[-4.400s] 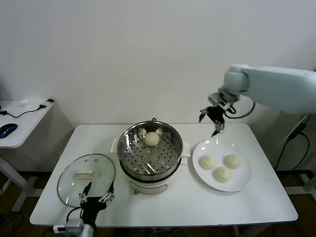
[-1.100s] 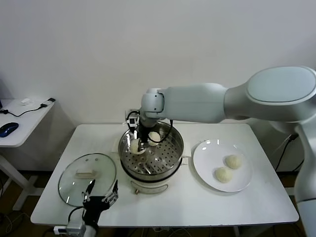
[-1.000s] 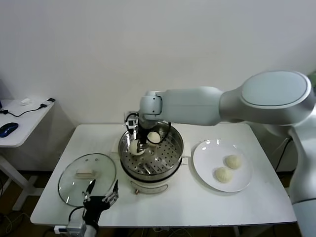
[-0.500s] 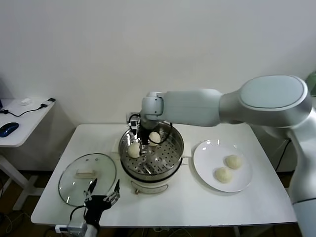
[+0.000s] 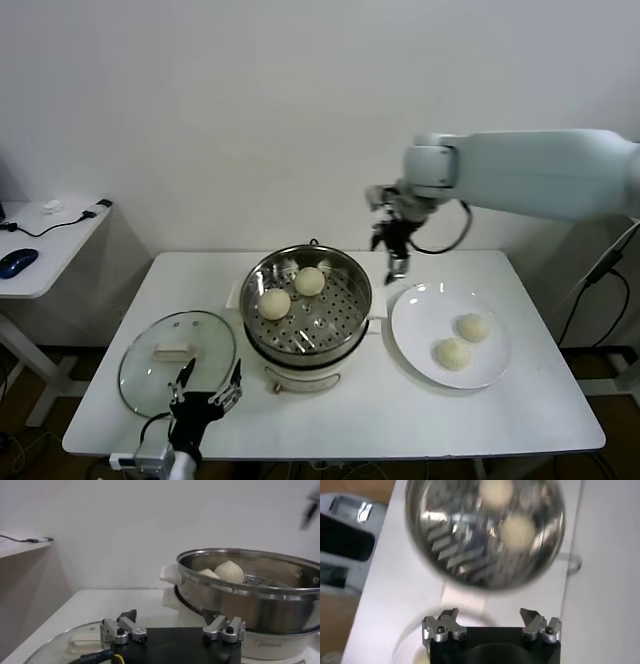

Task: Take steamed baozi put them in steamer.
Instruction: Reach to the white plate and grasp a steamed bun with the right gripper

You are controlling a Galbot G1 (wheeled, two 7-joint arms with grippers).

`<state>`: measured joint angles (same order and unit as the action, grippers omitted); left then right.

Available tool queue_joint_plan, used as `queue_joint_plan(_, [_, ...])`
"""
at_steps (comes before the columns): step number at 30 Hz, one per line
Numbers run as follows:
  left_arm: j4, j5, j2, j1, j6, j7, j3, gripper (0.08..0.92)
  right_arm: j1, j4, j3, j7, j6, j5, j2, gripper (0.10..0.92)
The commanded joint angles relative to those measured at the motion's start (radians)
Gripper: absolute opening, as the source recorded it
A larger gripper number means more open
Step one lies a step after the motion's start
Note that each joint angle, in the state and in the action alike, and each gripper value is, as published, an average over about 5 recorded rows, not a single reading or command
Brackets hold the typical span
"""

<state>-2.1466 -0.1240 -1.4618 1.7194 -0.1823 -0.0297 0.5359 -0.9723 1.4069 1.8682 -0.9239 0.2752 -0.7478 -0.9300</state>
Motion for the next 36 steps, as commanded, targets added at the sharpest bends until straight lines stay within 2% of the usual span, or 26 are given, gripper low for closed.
queue_joint_plan(1, [0.007,0.000,-0.003,0.002,0.005,0.000,0.003,0.823,0.169,0.084,-0.003,0.001,-0.011,0.214,0.318,0.823])
queue_joint_plan(7, [0.010,0.001,-0.005,0.009,0.008,0.000,0.013,0.823,0.374,0.021,-0.142,0.031,0.011,0.262,0.323,0.823])
queue_joint_plan(16, [0.017,0.005,-0.007,0.021,0.015,-0.002,0.015,0.823,0.527,-0.054,-0.251,0.072,0.039,0.306,0.292,0.823])
queue_joint_plan(36, [0.023,0.012,-0.005,0.023,0.019,-0.004,0.013,0.823,0.632,-0.148,-0.346,0.115,0.065,0.324,0.188,0.808])
